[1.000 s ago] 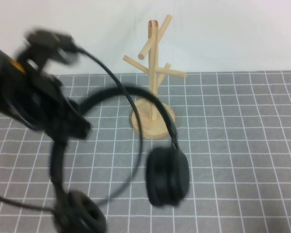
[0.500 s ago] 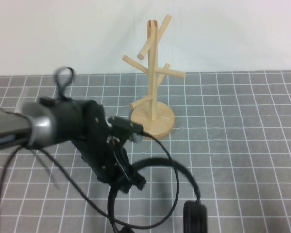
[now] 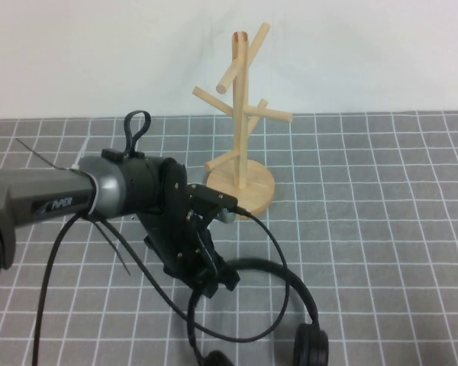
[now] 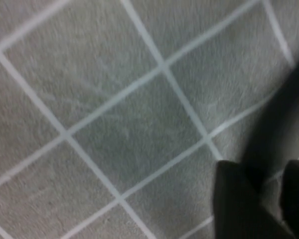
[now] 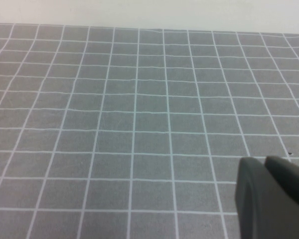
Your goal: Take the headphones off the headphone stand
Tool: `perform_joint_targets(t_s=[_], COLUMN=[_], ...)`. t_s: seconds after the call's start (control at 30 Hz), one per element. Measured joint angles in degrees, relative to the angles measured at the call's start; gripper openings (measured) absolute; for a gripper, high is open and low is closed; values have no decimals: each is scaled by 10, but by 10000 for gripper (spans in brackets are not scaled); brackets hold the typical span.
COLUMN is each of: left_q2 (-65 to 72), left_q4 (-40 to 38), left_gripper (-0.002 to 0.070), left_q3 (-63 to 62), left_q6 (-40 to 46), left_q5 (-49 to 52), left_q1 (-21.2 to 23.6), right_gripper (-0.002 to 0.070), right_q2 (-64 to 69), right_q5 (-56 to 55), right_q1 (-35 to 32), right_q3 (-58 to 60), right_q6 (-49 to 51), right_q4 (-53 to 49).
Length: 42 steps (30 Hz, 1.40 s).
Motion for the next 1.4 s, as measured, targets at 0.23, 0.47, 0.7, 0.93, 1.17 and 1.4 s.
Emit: perform_joint_targets(t_s=[0.23, 0.47, 0.7, 0.93, 1.17, 1.4], left_q2=[0, -58, -210, -432, -659, -877], left_q4=[0, 0, 2, 2, 2, 2], left_gripper=[379, 168, 6, -1, -2, -2], left_q3=[-28, -57, 21, 192, 336, 414], left_q6=[1, -4, -6, -19, -28, -30], left_q5=[21, 56, 17, -81, -164, -167], left_q1=[0, 0, 0, 0, -1, -2], right_gripper=[-8, -8, -8, -8, -8, -8], right_q2=[0, 0, 0, 0, 0, 0], right_q5=[0, 0, 0, 0, 0, 0], right_q1=[0, 0, 0, 0, 0, 0], right_q3=[0, 0, 0, 0, 0, 0], right_q6=[0, 0, 0, 0, 0, 0], right_q4=[0, 0, 0, 0, 0, 0])
